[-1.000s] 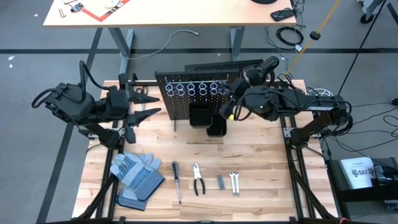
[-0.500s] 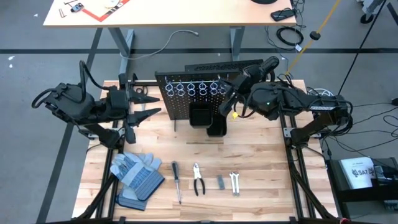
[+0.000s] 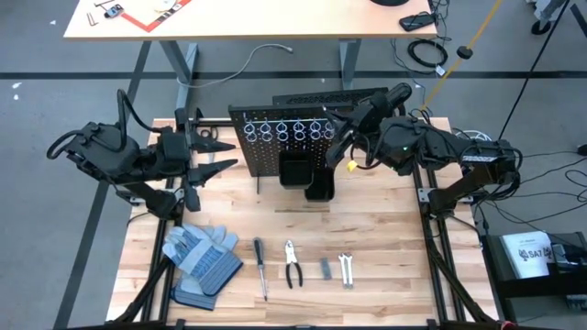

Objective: Hang tools onto peg board
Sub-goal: Hang the right silver wrench on the black pegboard

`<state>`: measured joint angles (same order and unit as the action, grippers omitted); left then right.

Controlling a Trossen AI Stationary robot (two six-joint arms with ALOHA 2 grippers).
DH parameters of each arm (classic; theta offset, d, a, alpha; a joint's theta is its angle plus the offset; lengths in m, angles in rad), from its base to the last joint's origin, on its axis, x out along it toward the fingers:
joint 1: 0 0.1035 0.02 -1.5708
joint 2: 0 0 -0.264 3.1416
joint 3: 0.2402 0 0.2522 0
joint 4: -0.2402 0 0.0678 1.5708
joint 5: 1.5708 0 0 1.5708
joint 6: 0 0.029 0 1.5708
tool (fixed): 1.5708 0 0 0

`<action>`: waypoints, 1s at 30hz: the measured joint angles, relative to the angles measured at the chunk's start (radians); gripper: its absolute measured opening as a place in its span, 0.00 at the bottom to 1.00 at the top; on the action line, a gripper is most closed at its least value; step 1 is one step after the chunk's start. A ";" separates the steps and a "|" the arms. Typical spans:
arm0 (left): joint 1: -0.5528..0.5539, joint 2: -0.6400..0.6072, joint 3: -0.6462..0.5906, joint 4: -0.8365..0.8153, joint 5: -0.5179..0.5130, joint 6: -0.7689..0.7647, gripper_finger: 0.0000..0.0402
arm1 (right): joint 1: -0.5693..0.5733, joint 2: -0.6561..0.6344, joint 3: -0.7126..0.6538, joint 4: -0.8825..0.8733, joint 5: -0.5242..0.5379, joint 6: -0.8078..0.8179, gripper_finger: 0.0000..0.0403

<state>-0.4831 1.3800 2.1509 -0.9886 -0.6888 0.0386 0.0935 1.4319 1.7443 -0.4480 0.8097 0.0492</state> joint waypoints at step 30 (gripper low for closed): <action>0.000 0.000 0.000 0.004 0.000 0.001 0.33 | 0.017 0.002 -0.079 0.019 0.058 0.091 0.07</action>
<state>-0.4831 1.3800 2.1509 -0.9848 -0.6888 0.0395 0.1105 1.4334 1.6650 -0.4294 0.8680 0.1397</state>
